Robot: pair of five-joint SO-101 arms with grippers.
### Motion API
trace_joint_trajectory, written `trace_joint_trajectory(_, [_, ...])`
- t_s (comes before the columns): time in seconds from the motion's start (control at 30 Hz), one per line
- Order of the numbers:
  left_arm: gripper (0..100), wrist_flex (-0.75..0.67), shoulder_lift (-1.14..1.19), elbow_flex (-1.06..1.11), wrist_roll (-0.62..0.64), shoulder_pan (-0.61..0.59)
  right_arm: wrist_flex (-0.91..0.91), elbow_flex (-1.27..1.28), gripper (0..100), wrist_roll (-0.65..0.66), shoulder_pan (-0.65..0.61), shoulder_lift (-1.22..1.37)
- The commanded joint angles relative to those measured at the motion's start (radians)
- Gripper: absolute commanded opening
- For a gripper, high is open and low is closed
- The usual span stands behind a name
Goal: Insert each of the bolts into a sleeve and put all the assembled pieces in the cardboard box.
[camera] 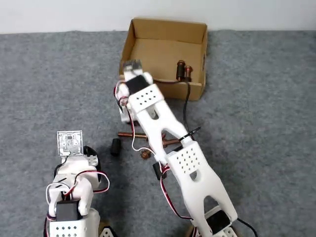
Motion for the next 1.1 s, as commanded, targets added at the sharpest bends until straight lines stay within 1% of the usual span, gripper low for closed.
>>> trace_joint_trajectory(0.0, [0,-0.026,0.002,-0.005,-0.005,-0.005,0.044,-0.002,0.8,-0.014,-0.004,-0.206])
trace_joint_trajectory(0.13, [0,-0.028,0.002,-0.005,-0.005,-0.005,0.045,0.12,0.7,-0.02,-0.002,-0.369])
trace_joint_trajectory(0.23, [0,-0.04,0.002,-0.005,-0.005,-0.005,0.044,0.316,0.7,-0.037,-0.001,-0.522])
trace_joint_trajectory(0.33, [0,-0.04,0.003,-0.005,-0.005,-0.005,0.039,0.511,0.7,-0.063,0.028,-0.679])
trace_joint_trajectory(0.6, [0,-0.04,0.003,-0.005,-0.005,-0.002,-0.002,0.85,0.7,-0.066,0.214,-1.017])
trace_joint_trajectory(0.8, [0,-0.035,0.005,-0.005,-0.005,0.005,-0.012,1.08,0.7,-0.066,0.315,-1.291])
trace_joint_trajectory(0.9, [0,-0.035,0.005,-0.005,-0.003,0.008,-0.068,1.24,0.7,-0.066,0.389,-1.446])
trace_joint_trajectory(1.07, [1,-0.031,0.005,-0.005,-0.005,0.058,-0.229,1.571,0.7,-0.06,0.506,-1.719])
